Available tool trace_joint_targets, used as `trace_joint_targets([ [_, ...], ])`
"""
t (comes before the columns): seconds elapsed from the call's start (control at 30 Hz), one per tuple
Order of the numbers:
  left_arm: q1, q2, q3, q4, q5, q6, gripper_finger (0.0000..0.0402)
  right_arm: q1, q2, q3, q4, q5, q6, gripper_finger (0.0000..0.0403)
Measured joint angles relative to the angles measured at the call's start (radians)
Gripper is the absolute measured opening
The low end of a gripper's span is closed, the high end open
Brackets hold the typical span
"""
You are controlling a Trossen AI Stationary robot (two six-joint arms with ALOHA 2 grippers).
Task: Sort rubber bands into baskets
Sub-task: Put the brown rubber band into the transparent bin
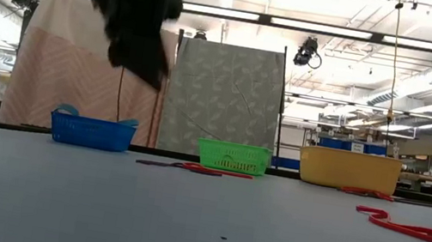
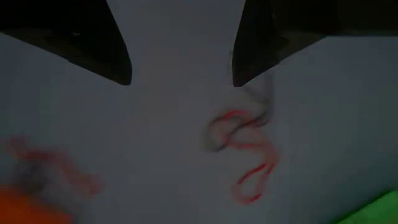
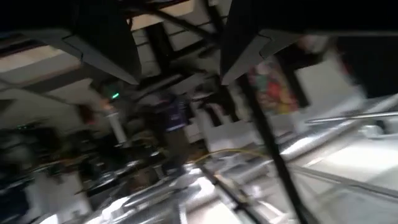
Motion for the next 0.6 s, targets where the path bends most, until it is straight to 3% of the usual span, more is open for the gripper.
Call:
trace_joint_targets([
  [0.27,0.106,0.191,-0.03,0.032,0.044,0.297,0.0264,-0.118,0.002,0.0,-0.065,0.176,-0.062,0.0231],
  [0.6,0.157,0.352,-0.027,0.142,0.05,0.314,0.0257,-0.264,0.003,0.0,-0.146,0.189,-0.042,0.0231],
])
